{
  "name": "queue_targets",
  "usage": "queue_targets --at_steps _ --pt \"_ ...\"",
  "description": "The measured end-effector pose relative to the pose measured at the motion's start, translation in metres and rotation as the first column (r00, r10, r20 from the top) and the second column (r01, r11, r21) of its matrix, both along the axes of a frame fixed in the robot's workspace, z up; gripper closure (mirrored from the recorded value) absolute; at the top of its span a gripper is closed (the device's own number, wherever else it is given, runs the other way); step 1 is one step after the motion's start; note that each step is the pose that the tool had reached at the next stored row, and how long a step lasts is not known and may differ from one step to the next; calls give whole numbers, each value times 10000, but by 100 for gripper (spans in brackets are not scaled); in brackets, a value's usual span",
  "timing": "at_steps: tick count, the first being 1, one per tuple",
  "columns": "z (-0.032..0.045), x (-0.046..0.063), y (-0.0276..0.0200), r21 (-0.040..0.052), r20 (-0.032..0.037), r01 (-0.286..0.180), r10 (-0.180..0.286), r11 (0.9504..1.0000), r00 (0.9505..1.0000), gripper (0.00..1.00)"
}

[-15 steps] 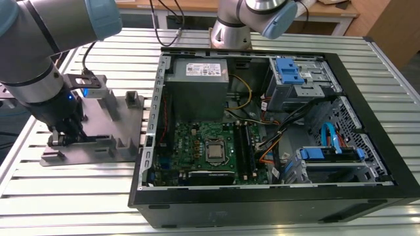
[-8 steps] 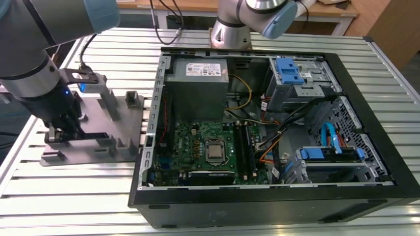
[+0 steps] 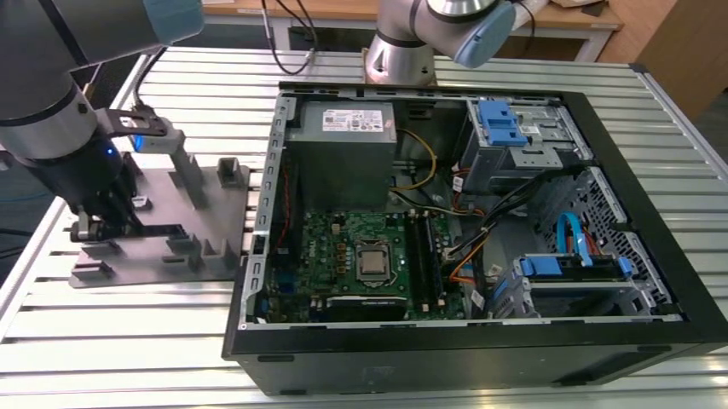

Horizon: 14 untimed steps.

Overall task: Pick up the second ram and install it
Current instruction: 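Pick up the second ram and move it above second insertion slot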

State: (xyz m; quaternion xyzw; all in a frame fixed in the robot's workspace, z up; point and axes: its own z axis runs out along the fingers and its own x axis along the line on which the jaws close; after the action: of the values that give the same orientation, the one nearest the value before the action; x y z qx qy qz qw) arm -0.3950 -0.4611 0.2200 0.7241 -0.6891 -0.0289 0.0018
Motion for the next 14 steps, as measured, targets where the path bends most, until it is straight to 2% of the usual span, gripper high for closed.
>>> queue_targets --at_steps 14 --pt "261 0 0 1 0 0 0 10000 10000 89"
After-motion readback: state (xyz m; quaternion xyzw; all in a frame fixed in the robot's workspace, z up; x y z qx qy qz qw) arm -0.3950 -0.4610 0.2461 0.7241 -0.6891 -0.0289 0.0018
